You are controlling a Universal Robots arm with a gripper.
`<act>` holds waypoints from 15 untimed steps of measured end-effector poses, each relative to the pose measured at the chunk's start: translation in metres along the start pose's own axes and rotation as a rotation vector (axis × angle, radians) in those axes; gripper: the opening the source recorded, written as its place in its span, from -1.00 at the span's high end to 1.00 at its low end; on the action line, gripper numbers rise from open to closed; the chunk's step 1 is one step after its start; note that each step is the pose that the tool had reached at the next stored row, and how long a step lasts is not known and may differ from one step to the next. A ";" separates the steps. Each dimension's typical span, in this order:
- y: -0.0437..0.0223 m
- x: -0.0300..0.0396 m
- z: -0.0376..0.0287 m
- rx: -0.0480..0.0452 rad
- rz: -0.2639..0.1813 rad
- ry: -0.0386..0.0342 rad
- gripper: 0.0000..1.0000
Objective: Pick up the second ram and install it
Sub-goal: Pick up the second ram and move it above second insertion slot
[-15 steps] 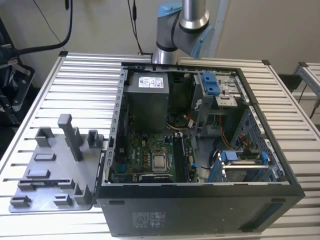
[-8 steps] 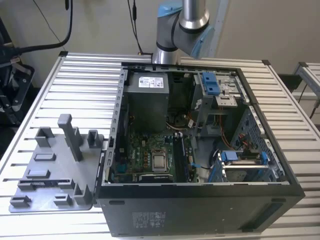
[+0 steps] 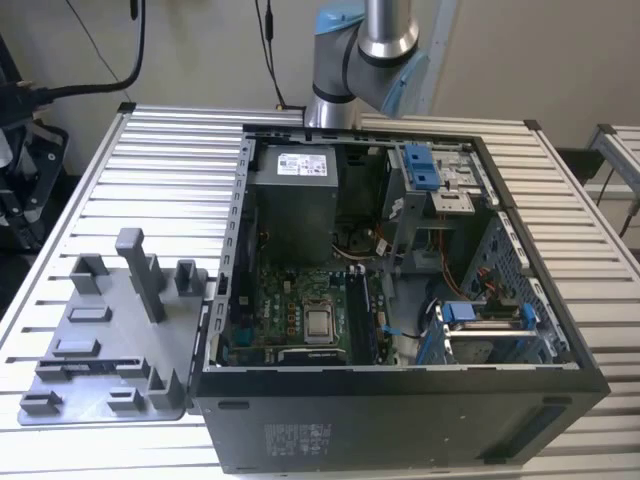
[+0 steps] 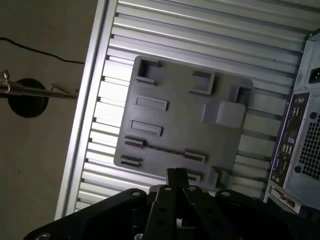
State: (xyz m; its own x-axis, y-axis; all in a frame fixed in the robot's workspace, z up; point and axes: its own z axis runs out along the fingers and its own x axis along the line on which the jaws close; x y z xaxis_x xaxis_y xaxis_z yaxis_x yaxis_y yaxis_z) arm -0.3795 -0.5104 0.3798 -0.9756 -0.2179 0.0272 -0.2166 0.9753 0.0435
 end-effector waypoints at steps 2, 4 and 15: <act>0.0000 0.0001 -0.0001 0.0008 -0.027 0.0013 0.79; 0.0001 0.0002 0.0000 0.0015 -0.053 0.0023 0.79; 0.0002 0.0006 -0.0001 0.0049 -0.177 0.0077 0.79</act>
State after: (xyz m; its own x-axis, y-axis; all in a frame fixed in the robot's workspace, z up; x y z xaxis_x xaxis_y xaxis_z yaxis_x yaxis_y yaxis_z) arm -0.3801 -0.5104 0.3798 -0.9221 -0.3860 0.0272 -0.3847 0.9220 0.0435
